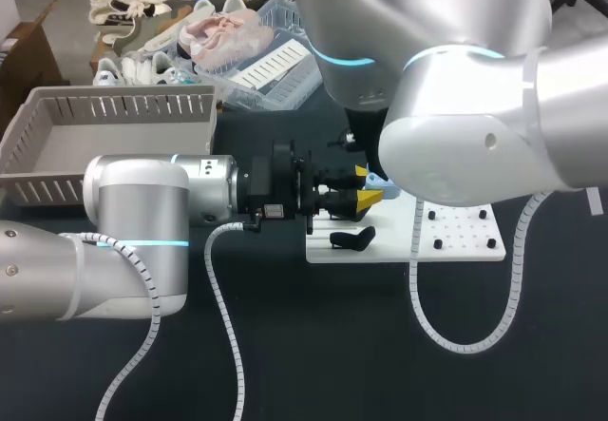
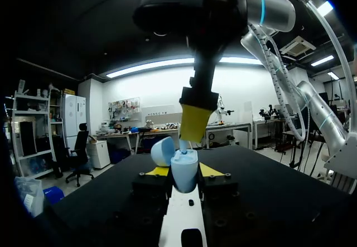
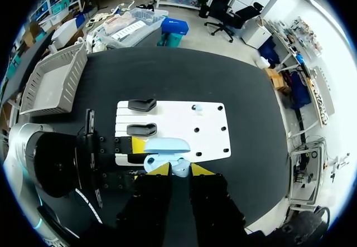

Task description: Pick up each earbud case from the left stands, insert the matching earbuds, close the lid, and place the case in the box.

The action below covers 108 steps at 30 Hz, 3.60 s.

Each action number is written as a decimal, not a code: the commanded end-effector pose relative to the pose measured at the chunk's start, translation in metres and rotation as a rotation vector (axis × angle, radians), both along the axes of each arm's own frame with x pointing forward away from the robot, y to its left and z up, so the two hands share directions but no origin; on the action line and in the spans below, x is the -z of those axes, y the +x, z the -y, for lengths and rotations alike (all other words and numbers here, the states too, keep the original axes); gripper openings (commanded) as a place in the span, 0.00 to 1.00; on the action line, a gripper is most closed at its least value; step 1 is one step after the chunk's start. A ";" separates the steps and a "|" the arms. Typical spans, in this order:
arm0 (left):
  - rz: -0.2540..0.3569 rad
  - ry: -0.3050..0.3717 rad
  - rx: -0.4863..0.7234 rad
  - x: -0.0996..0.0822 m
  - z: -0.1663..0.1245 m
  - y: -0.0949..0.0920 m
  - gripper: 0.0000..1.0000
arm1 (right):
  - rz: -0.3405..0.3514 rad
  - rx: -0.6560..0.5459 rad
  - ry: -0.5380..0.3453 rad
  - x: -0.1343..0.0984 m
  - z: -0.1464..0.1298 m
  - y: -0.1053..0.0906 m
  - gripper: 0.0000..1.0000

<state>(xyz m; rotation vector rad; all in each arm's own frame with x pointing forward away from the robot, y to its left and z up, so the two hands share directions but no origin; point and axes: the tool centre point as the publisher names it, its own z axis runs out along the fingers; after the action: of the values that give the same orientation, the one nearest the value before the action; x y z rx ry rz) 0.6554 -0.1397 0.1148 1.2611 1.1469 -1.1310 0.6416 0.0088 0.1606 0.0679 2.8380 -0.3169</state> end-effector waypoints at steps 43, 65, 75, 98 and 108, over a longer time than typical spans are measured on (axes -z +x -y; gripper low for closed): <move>0.000 0.000 0.000 0.001 0.001 0.001 0.00 | 0.186 0.110 0.147 -0.040 0.035 -0.009 0.77; 0.000 0.000 0.000 0.001 0.001 0.001 0.00 | 0.289 0.278 0.376 -0.023 0.099 0.016 0.84; 0.000 0.000 0.000 0.001 0.001 0.001 0.00 | 0.241 0.317 0.432 0.009 0.115 0.039 0.82; 0.000 0.000 0.000 0.001 0.001 0.001 0.00 | 0.120 0.094 0.428 0.067 0.099 0.090 0.58; 0.000 0.000 0.000 0.001 0.001 0.001 0.00 | 0.088 0.017 0.435 0.090 0.091 0.098 0.49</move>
<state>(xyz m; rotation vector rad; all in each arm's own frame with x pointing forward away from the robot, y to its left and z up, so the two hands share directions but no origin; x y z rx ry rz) 0.6554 -0.1397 0.1148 1.2611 1.1469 -1.1310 0.7309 -0.0859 0.0764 0.1988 2.7484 0.2923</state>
